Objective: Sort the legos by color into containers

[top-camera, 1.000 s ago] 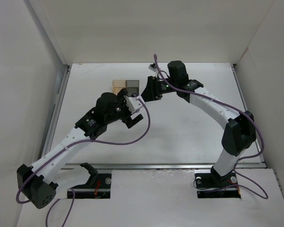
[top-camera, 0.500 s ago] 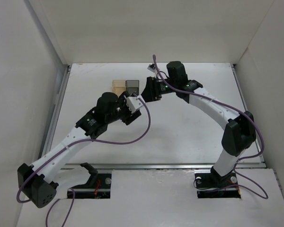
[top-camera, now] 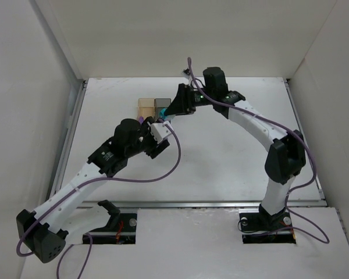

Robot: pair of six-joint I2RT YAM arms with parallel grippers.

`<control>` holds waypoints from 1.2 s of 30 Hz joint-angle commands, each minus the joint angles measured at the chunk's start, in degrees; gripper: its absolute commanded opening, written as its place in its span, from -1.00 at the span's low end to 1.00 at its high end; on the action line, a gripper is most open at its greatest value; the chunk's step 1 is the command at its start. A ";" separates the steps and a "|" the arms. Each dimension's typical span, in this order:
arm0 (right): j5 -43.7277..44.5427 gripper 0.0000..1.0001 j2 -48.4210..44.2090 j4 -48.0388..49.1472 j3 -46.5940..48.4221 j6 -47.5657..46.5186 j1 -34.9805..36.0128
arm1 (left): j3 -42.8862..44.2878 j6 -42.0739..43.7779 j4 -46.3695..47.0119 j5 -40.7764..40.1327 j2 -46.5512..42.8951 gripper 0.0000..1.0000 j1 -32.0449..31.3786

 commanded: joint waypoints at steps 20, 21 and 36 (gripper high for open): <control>18.07 -0.48 30.31 2.97 26.34 7.11 -3.39 | -3.47 -4.43 -3.80 -6.11 -3.67 -1.00 0.12; 18.07 -0.41 30.84 2.97 26.96 7.11 -3.39 | -3.47 -4.43 -3.80 -6.11 -3.67 -1.00 0.12; 16.22 0.82 29.27 2.97 25.56 6.59 -2.86 | -3.47 -4.43 -2.74 -5.58 -3.15 -1.00 0.65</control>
